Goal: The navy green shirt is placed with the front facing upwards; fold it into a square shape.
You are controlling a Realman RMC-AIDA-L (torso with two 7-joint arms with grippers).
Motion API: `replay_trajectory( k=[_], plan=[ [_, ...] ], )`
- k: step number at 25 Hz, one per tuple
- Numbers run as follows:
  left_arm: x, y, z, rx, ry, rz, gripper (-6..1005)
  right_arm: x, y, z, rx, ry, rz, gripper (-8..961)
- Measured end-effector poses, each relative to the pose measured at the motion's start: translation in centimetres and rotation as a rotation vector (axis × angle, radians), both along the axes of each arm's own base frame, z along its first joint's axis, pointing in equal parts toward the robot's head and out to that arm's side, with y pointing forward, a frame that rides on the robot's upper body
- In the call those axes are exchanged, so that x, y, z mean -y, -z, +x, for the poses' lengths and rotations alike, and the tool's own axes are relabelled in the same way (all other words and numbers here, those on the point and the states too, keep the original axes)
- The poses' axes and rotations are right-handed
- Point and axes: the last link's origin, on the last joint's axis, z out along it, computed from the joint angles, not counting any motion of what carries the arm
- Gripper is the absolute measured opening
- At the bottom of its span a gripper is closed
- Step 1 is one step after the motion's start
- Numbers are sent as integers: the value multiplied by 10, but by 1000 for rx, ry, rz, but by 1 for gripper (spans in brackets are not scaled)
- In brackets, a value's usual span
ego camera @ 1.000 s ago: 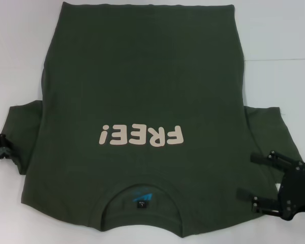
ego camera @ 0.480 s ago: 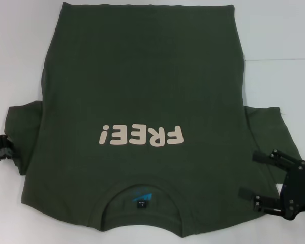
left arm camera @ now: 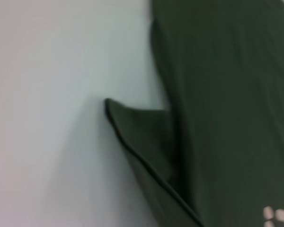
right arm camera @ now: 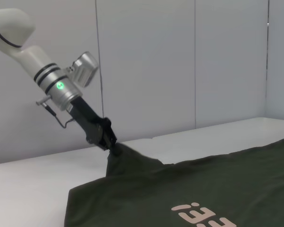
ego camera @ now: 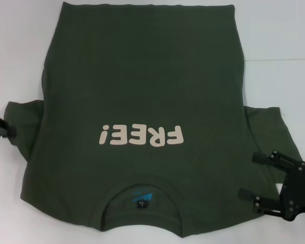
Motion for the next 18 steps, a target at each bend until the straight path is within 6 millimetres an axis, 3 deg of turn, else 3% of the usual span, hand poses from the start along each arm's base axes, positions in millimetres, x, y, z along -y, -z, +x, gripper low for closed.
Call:
replay_trajectory(
  k=[7, 18],
  plan=[
    [-5, -28, 23, -17, 78, 37, 39, 0, 0, -1, -3, -5, -2, 925],
    [-11, -45, 25, -60, 86, 71, 40, 1, 0, -2, -9, -14, -6, 924]
  ],
)
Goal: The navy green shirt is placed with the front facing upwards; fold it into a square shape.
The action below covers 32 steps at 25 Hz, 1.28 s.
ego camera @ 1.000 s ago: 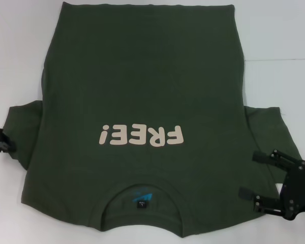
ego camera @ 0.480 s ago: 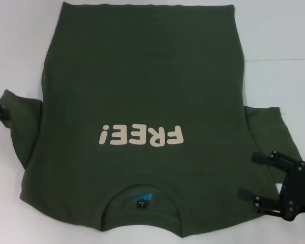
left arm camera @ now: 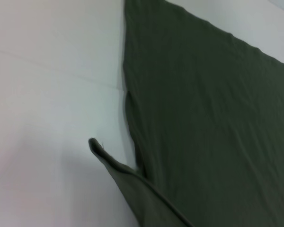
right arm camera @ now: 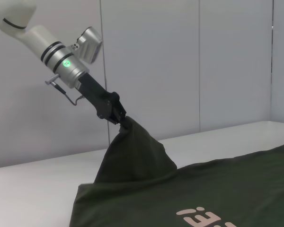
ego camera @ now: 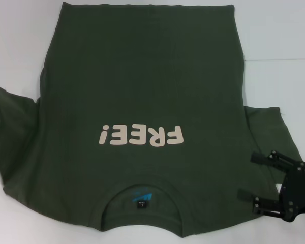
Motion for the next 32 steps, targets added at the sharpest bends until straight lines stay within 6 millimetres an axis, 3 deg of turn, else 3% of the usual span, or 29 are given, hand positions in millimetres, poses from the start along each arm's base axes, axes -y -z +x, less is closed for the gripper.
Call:
replay_trajectory(
  k=[6, 10, 15, 25, 32],
  plan=[
    [-6, -11, 8, -22, 27, 31, 43, 0, -1, -1, -3, -7, -2, 924],
    [-8, -8, 17, -12, 47, 6, 45, 0, -1, -1, -4, -9, -3, 924],
    [-6, 12, 26, 32, 69, -45, 48, 1, 0, -1, -7, -7, -4, 925],
    [-6, 83, 56, 83, 136, -148, 54, 2, 0, -1, -8, -7, -10, 925],
    [-3, 116, 51, 106, 109, -149, 58, 5, 0, -1, -13, -8, -10, 925]
  ],
)
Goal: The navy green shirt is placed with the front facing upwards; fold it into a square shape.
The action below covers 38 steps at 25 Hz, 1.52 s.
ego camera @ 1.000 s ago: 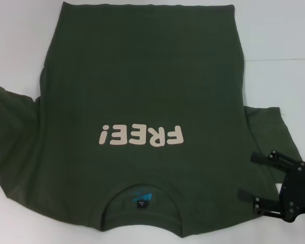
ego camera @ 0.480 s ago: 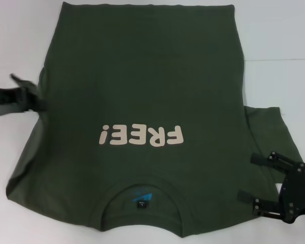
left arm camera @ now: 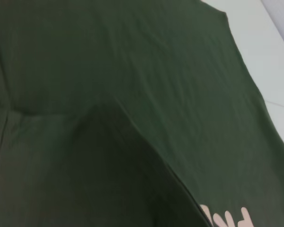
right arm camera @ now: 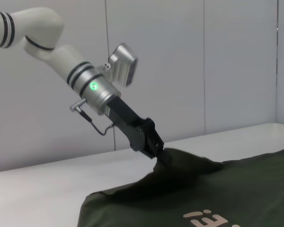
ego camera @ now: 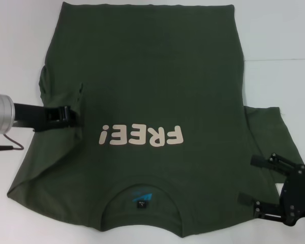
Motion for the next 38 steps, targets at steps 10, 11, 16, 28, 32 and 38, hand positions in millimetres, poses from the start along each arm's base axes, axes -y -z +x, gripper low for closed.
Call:
replay_trajectory(
  k=[10, 11, 16, 28, 32, 38],
  plan=[
    [8, -1, -4, 146, 98, 61, 151, 0, 0, 0, -4, 1, -3, 921],
    [9, -6, -4, 166, 121, 82, 238, 0, 0, 0, -5, 2, -3, 921],
    [33, -28, -9, 249, 326, 139, 522, -1, -8, -2, -69, 53, -20, 919],
    [95, -32, -31, 162, 695, -22, 934, -62, -84, -33, -115, 644, -475, 915],
    [110, -27, -48, 64, 774, -64, 934, -77, -91, -41, 16, 809, -559, 914],
    [127, -25, -64, -28, 848, 10, 934, -99, -105, -42, 133, 1074, -532, 911]
  ],
)
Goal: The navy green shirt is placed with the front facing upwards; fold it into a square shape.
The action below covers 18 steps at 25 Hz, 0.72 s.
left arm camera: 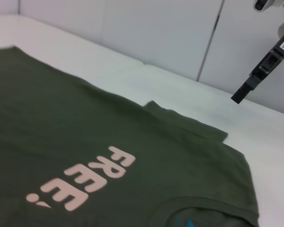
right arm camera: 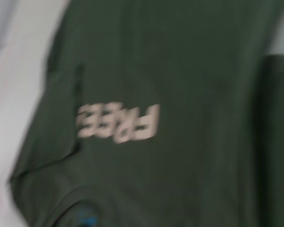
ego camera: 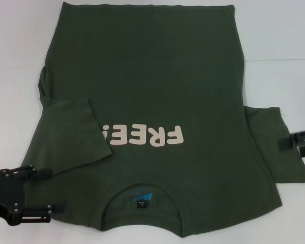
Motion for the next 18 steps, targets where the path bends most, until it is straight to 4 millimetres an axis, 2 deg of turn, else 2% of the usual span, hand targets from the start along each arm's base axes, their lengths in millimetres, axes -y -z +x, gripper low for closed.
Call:
replay_trajectory(
  k=[4, 10, 18],
  plan=[
    [2, -1, -1, 2, 8, 13, 934, -10, -13, 3, 92, 116, 57, 910],
    [4, 2, 0, 5, 15, 1, 934, -14, -18, 18, 204, 227, 91, 911],
    [5, 7, 0, 3, 40, 18, 934, -23, 1, 33, 205, 260, 111, 910]
  ],
)
